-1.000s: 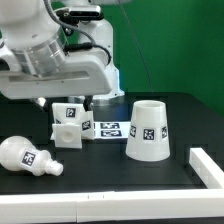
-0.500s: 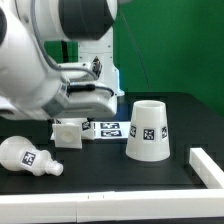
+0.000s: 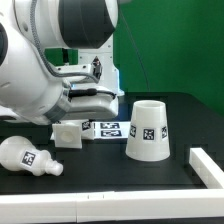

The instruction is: Assemble lamp

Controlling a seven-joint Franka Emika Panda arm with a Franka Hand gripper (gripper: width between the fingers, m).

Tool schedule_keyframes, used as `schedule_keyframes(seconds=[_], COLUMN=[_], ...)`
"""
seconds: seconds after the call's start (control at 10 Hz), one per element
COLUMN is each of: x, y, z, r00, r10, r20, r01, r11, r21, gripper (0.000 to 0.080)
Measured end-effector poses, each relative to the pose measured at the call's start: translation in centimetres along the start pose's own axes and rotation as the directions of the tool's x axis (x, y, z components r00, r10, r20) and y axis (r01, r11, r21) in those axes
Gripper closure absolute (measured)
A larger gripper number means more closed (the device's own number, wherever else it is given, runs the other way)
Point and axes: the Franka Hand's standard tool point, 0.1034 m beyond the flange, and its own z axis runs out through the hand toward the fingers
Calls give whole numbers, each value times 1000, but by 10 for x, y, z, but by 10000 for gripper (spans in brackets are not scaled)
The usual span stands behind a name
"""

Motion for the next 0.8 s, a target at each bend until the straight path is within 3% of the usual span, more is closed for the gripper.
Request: schedule_keyframes(seconds=[0.1,0.3,0.8], x=[1,2,7], y=[7,7,8], z=[0,3,12], r00=[1000,1000,999], r10=[0,-19,-39], r20=[18,17,35], r01=[1,19,40], r11=[999,999,998], r21=[-46,-36,-38], gripper=[101,101,101])
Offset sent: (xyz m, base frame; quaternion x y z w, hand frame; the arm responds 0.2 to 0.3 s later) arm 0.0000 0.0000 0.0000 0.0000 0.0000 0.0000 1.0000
